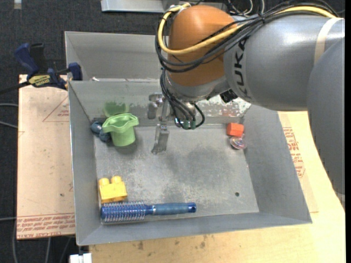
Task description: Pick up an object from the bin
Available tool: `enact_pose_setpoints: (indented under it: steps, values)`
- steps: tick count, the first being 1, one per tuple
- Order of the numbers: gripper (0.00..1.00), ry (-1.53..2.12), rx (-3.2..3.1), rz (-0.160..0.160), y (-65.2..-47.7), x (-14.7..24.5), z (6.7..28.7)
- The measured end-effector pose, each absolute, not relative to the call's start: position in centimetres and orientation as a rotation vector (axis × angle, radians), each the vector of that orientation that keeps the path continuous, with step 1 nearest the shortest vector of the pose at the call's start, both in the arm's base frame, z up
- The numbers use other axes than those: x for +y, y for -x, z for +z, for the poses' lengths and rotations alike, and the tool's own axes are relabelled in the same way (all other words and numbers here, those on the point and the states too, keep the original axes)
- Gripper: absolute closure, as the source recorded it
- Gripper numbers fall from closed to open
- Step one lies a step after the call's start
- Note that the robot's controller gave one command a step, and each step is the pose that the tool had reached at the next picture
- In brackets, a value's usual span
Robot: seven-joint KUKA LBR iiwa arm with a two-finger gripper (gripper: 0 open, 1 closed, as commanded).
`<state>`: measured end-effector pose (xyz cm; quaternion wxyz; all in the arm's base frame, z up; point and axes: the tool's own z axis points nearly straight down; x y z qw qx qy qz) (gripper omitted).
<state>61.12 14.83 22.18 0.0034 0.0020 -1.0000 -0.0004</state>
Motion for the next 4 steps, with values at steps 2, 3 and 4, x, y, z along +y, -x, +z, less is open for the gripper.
enact_pose_setpoints:
  steps: [2, 3, 4]
  values:
    - [0.0, -0.364, -3.123, -0.002, -65.6, 20.3, 9.0]
    - [1.0, -0.363, -3.124, -0.004, -65.6, 20.3, 9.1]
    - [1.0, -0.4, -3.128, -0.005, -62.5, 20.6, 22.2]
